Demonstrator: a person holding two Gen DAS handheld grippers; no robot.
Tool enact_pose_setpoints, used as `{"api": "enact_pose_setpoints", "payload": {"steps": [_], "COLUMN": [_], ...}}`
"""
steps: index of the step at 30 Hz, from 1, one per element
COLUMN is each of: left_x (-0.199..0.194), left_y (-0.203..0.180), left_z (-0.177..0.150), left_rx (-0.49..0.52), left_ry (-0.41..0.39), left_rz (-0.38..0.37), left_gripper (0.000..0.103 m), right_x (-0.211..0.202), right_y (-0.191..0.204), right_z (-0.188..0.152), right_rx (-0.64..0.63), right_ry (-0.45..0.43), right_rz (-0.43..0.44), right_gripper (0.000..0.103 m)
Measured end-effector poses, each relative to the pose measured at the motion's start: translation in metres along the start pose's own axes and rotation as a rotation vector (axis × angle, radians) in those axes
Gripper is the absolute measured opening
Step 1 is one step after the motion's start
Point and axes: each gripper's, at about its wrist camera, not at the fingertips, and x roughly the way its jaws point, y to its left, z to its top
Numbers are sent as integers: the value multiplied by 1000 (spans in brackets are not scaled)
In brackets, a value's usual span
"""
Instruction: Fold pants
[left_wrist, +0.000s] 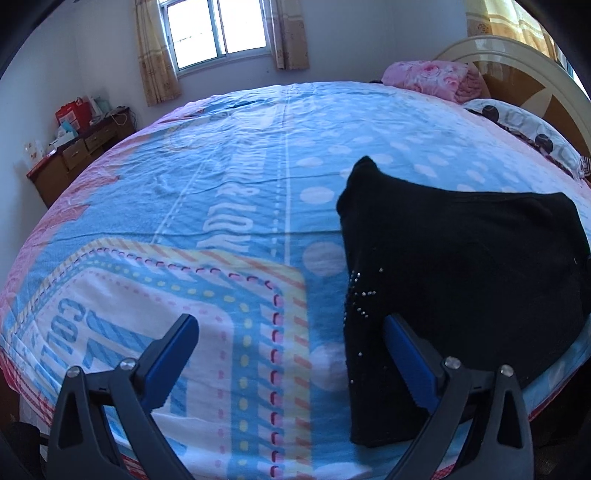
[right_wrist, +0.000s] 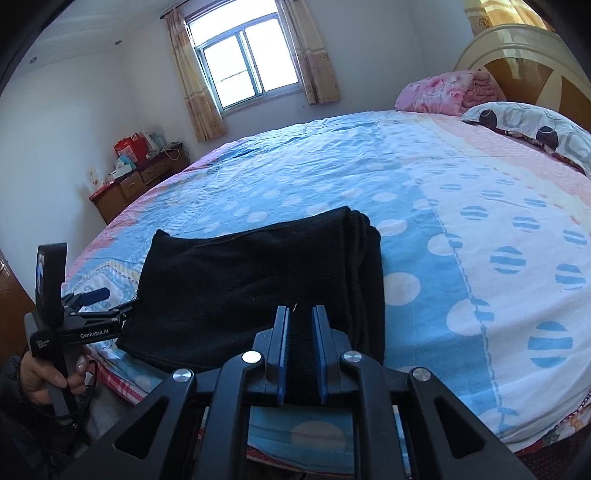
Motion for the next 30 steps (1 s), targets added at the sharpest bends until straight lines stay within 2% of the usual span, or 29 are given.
{"api": "enact_pose_setpoints", "payload": {"steps": [4,6,8,12,21,24,25,30], "left_x": [-6,-9,-10,-9,-7,-6,-5,-6], "left_y": [3,3,-1,-9,-8,-8,-7,-2], "left_z": [1,2,3,2,1,0,0,4], "left_rx": [-32,-46,-32,2,-10,-19,-20,-29], "left_ry": [-5,-12,-18,-22,-8,-3,-1,8], "left_rz": [-27,-56,-68,-55,-64,-75,-81,-112], "left_gripper": [101,101,101,101,102,102,102,102], "right_x": [-16,-10,2,15,33,36,34,-5], "right_y": [13,24,29,34,55,60,59,18], "right_z": [3,2,1,2,-4,-5,-4,16], "right_rx": [-55,-101,-133,-178,-347,-395,-397,-248], "right_ry": [-80,-54,-19,11,46,43,31,-120], "right_rz": [26,14,-42,-124,-269,-267,-286,-576], "right_gripper": [13,13,13,13,13,4,0,1]}}
